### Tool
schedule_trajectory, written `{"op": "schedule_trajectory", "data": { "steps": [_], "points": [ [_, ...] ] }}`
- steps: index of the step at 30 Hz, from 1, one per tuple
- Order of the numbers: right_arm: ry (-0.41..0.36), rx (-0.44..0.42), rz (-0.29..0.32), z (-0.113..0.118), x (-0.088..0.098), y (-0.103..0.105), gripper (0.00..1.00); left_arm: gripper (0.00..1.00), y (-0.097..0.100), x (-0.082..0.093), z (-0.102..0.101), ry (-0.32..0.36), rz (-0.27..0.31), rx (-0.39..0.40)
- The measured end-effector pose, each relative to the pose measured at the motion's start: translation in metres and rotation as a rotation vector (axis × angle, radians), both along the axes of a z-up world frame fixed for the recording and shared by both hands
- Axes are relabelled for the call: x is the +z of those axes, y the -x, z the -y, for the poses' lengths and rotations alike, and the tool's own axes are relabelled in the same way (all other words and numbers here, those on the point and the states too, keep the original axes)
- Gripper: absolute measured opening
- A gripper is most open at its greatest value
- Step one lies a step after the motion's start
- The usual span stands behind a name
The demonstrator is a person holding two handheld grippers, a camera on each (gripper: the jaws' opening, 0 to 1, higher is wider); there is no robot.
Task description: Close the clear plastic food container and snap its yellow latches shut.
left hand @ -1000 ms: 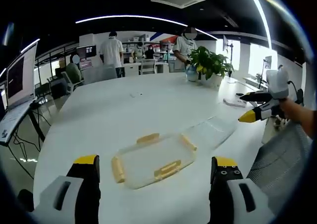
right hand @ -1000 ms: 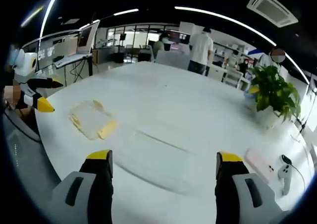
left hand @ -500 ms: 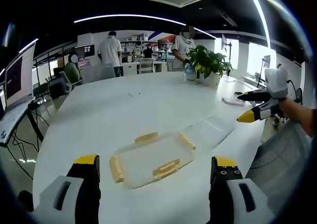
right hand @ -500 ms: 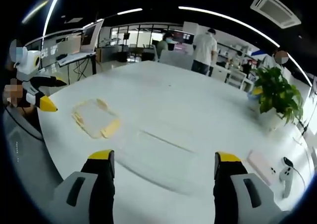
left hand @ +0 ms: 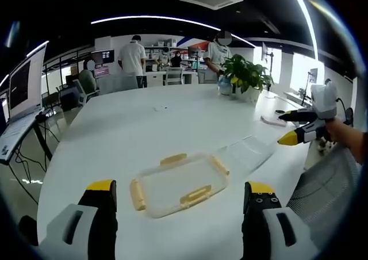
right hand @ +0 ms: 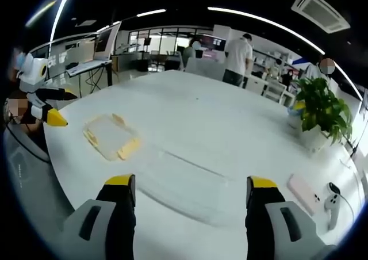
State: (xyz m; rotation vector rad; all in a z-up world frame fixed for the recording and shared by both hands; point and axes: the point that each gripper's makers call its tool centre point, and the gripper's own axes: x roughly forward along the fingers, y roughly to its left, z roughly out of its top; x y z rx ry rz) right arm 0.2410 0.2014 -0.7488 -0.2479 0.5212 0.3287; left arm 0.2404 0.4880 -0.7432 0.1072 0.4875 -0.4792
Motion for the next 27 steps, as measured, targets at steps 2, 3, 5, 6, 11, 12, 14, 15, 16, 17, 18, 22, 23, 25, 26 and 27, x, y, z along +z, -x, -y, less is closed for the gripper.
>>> {"op": "schedule_trajectory", "data": {
  "steps": [2,3,5,6,11,12,14,15,16,17,18,22,23,25,26,27],
  "points": [
    [-0.005,-0.005,0.002,0.001,0.001,0.0,0.76,0.89,0.0,0.0,0.0,-0.002,0.002,-0.002],
    [-0.006,-0.006,0.001,0.001,0.001,0.0,0.76,0.89,0.0,0.0,0.0,-0.003,0.002,-0.002],
    [-0.008,-0.007,0.0,0.001,0.001,0.0,0.76,0.89,0.0,0.001,0.0,-0.002,0.002,-0.003],
    [-0.009,-0.007,0.001,0.001,0.001,0.0,0.76,0.89,0.0,0.001,0.0,0.0,0.003,-0.004],
    [-0.018,-0.006,0.001,0.0,0.002,-0.001,0.76,0.89,0.0,0.003,-0.002,0.012,0.003,0.004],
    [-0.025,-0.004,0.0,-0.001,0.003,-0.001,0.76,0.89,-0.001,0.003,-0.001,0.017,0.004,0.004],
    [-0.034,0.001,0.001,-0.003,0.005,0.0,0.74,0.9,-0.001,0.003,-0.002,0.02,-0.001,0.005],
    [-0.042,0.009,0.02,-0.005,0.01,0.0,0.72,0.9,0.0,0.002,-0.003,0.016,-0.007,0.006],
    [-0.074,0.031,0.067,-0.012,0.02,-0.003,0.71,0.9,0.0,0.0,-0.004,0.009,-0.018,0.004],
    [-0.096,0.032,0.069,-0.014,0.022,-0.002,0.7,0.9,0.0,0.0,-0.004,0.01,-0.019,0.003],
    [-0.106,0.033,0.06,-0.015,0.023,-0.001,0.7,0.9,0.0,0.001,-0.005,0.01,-0.021,0.002],
    [-0.099,0.05,0.061,-0.02,0.026,0.0,0.7,0.9,-0.002,0.007,-0.011,0.007,-0.007,-0.001],
    [-0.093,0.057,0.065,-0.021,0.027,0.0,0.69,0.91,-0.003,0.008,-0.013,0.001,-0.006,-0.002],
    [-0.073,0.1,0.073,-0.027,0.031,-0.002,0.69,0.91,-0.006,0.009,-0.019,-0.012,-0.002,-0.009],
    [-0.065,0.112,0.075,-0.028,0.032,-0.003,0.7,0.92,-0.008,0.01,-0.021,-0.014,-0.002,-0.014],
    [-0.054,0.13,0.077,-0.031,0.035,-0.006,0.7,0.92,-0.011,0.011,-0.024,-0.016,-0.002,-0.022]
  ]
}}
